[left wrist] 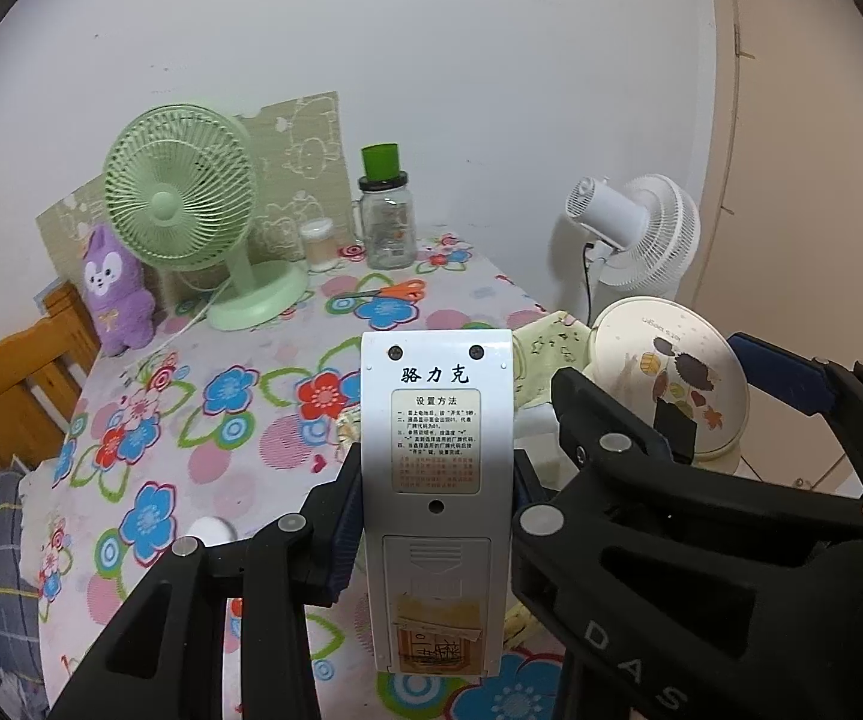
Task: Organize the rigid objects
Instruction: 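Carry the held compact and power bank over the fabric basket, then lower both held items into the basket and open both grippers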
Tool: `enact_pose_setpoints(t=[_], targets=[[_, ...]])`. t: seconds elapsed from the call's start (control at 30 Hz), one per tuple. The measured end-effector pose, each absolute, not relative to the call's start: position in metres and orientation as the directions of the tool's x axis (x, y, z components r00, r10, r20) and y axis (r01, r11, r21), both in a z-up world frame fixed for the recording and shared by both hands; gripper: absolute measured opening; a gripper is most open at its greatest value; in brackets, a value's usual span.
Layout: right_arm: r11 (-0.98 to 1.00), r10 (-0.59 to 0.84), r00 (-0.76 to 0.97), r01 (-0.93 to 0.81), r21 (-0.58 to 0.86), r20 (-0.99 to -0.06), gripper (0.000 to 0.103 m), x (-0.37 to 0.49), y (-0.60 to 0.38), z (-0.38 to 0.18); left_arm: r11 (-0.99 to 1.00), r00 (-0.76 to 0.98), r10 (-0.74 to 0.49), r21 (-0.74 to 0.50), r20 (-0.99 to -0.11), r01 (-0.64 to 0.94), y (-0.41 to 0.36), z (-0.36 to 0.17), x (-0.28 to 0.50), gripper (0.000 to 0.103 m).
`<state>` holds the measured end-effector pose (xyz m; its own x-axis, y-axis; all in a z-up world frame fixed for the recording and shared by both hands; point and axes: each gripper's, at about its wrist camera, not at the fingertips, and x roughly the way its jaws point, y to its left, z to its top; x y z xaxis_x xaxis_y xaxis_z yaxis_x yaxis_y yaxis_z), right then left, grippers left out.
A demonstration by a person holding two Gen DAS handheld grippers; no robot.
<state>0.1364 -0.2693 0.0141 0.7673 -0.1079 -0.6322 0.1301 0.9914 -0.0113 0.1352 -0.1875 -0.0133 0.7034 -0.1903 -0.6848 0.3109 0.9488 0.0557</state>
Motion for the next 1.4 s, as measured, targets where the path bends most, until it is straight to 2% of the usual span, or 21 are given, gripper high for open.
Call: enact_pose_setpoints(t=[0.77, 1.23, 1.37, 1.4], targets=[[0.978, -0.143, 0.717, 0.208, 0.013, -0.683, 0.086, 0.167, -0.314, -0.01, 0.918, 0.647, -0.256, 0.029, -0.718, 0.396, -0.232, -0.036, 0.17, 0.045], [0.979, -0.131, 0.654, 0.202, 0.005, -0.745, 0.086, 0.186, -0.318, -0.044, 0.907, 0.536, -0.255, -0.006, -0.804, 0.422, -0.235, -0.069, 0.186, 0.046], [0.984, -0.123, 0.663, 0.18, -0.002, -0.738, 0.086, 0.187, -0.315, -0.048, 0.907, 0.537, -0.244, 0.004, -0.808, 0.42, -0.233, -0.072, 0.186, 0.05], [0.984, -0.122, 0.668, 0.177, -0.002, -0.734, 0.086, 0.188, -0.314, -0.049, 0.909, 0.536, -0.242, 0.005, -0.809, 0.417, -0.232, -0.073, 0.186, 0.056]])
